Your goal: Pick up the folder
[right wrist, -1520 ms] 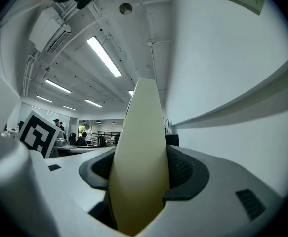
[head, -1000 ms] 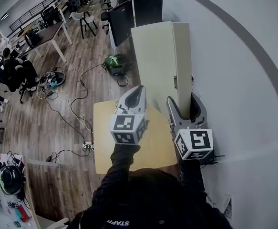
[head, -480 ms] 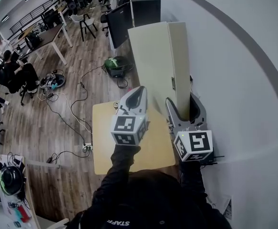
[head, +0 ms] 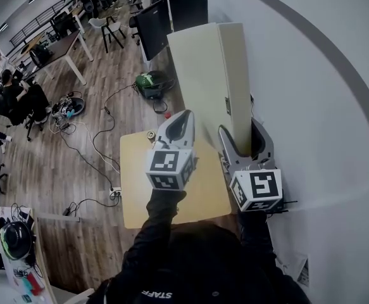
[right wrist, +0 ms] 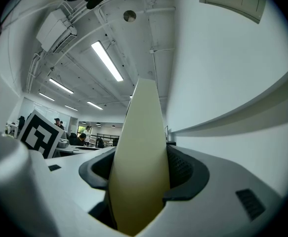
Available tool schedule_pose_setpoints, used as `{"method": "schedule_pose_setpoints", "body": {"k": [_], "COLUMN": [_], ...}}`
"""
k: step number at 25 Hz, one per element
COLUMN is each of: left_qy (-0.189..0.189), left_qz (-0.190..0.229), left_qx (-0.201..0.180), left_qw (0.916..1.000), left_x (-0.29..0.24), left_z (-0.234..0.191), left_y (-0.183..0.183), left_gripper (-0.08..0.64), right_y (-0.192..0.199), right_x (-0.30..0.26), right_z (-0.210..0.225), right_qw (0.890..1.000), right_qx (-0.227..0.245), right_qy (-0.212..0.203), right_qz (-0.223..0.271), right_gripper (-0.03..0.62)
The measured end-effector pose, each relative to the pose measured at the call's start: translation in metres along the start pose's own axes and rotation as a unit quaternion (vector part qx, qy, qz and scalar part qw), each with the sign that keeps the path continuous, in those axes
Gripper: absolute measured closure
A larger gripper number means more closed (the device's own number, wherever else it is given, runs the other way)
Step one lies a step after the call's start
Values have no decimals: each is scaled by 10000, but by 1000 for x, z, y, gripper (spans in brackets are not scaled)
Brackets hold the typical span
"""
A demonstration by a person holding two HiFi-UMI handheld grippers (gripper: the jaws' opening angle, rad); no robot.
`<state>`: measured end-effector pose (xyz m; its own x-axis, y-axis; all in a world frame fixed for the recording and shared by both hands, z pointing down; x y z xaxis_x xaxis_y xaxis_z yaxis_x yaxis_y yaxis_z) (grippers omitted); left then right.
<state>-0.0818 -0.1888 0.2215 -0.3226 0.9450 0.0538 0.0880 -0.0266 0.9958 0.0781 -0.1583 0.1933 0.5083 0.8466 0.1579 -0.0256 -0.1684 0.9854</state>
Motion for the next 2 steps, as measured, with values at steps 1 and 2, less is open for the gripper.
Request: {"method": "schedule_pose_setpoints", "body": {"k": [1, 2], "left_qy": [4, 9], "left_qz": [-1, -2], "left_qx": [-4, -9], "left_qw": [10000, 10000], "left_x": [-1, -1], "left_z": [1, 2], "left_y": [0, 0], "left_gripper": [525, 525], "right_y": [-1, -1], "right_x": [0, 1], "right_z": [1, 2], "right_qw": [10000, 10000], "right_qx": [-4, -10], "right_qy": [6, 14], "right_qz": [-7, -15], "right_gripper": [299, 299]}}
Point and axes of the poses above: the fingertips, and each gripper's own axes: x backward along the fingers, z to its right, y out of its underside, the point moved 6 cm from there along x, backward along the fingers, and after that the axes turned 3 degrees about z, right-handed, at the moved point
